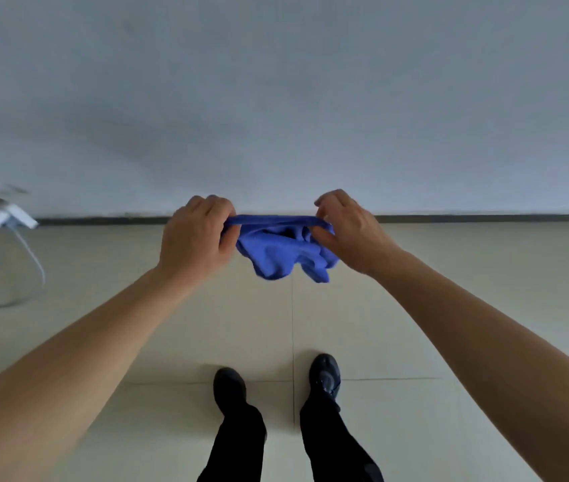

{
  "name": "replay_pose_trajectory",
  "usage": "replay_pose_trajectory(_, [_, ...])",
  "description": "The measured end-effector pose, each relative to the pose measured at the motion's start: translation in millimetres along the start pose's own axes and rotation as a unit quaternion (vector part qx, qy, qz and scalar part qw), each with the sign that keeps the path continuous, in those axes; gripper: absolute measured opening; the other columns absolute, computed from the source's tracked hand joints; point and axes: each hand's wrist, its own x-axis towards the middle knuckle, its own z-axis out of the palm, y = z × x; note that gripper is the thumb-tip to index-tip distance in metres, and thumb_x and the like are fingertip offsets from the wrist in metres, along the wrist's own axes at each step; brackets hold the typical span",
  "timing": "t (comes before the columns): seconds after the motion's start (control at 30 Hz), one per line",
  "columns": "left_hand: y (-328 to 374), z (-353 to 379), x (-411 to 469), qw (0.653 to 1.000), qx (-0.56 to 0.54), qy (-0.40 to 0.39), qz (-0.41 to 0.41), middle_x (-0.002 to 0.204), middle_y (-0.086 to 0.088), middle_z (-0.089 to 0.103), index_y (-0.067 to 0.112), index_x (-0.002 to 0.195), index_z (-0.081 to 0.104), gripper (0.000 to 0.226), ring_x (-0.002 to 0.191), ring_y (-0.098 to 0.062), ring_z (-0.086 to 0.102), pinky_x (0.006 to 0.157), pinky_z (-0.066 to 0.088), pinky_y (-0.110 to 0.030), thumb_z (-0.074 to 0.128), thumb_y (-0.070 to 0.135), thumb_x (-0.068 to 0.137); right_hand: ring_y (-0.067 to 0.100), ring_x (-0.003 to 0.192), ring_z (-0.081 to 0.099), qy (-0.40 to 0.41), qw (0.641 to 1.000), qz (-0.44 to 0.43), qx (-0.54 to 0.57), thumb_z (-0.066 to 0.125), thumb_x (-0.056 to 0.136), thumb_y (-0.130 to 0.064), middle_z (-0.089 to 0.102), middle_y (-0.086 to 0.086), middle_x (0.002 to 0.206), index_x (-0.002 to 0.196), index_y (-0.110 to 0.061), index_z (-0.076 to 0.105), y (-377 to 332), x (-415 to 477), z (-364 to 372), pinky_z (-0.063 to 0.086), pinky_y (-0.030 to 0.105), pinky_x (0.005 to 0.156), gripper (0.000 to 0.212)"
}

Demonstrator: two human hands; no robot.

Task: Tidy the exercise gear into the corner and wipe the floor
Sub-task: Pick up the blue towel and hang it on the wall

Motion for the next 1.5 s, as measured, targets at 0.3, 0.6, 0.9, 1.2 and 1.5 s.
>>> replay_pose_trajectory(0.3, [113.8, -260.7, 26.3, 0.988, -0.031, 0.118, 0.091, 0.073, -0.002, 0.058, 0.012, 0.089, 0.059, 0.015, 0.068, -0.028, 0.055, 0.057, 0.039, -0.029, 0.052, 0.024, 0.087, 0.024, 0.084, 0.065, 0.095, 0.995, 0.028, -0.017, 0.047, 0.101, -0.026, 0.071, -0.003, 0.096, 0.125, -0.025, 0.046, -131.7, -141.6, -203.0, 0.054, 0.043, 0.078, 0.024])
replay_pose_trajectory(0.6, [229.2, -389.5, 55.6, 0.941, -0.103, 0.187, 0.262, 0.087, -0.002, 0.067, 0.013, 0.105, 0.065, 0.013, 0.079, -0.025, 0.060, 0.071, 0.048, -0.036, 0.061, 0.013, 0.093, 0.021, 0.101, 0.062, 0.309, 0.943, 0.084, -0.087, 0.043, 0.106, -0.030, 0.065, -0.004, 0.111, 0.123, -0.027, 0.065, -186.9, -287.8, -321.5, 0.051, 0.037, 0.089, 0.028])
replay_pose_trajectory(0.9, [425.0, -434.3, 25.3, 0.875, -0.262, 0.179, 0.365, 0.101, 0.001, 0.071, 0.010, 0.113, 0.066, 0.019, 0.088, -0.014, 0.064, 0.077, 0.041, -0.007, 0.054, 0.011, 0.098, 0.011, 0.104, 0.060, 0.502, 0.854, 0.136, 0.020, 0.046, 0.105, -0.023, 0.070, -0.010, 0.114, 0.126, -0.028, 0.066, -162.0, -470.0, -394.7, 0.046, 0.021, 0.085, 0.030])
replay_pose_trajectory(1.2, [693.1, -393.3, -54.6, 0.850, -0.313, 0.110, 0.409, 0.107, 0.006, 0.060, 0.014, 0.120, 0.052, 0.020, 0.091, -0.012, 0.055, 0.073, 0.037, -0.009, 0.040, 0.014, 0.104, 0.021, 0.101, 0.053, 0.561, 0.807, 0.184, -0.019, 0.032, 0.105, -0.014, 0.058, 0.003, 0.115, 0.121, -0.018, 0.055, -34.5, -683.7, -453.9, 0.037, 0.028, 0.079, 0.028])
replay_pose_trajectory(1.5, [877.1, -336.4, -41.0, 0.844, -0.130, 0.139, 0.502, 0.096, 0.003, 0.046, 0.021, 0.125, 0.052, 0.030, 0.087, -0.017, 0.047, 0.074, 0.048, -0.036, 0.033, 0.029, 0.104, 0.027, 0.090, 0.063, 0.537, 0.794, 0.224, -0.175, 0.040, 0.103, -0.040, 0.062, -0.001, 0.115, 0.121, -0.023, 0.054, 107.2, -805.2, -513.4, 0.052, 0.046, 0.079, 0.028])
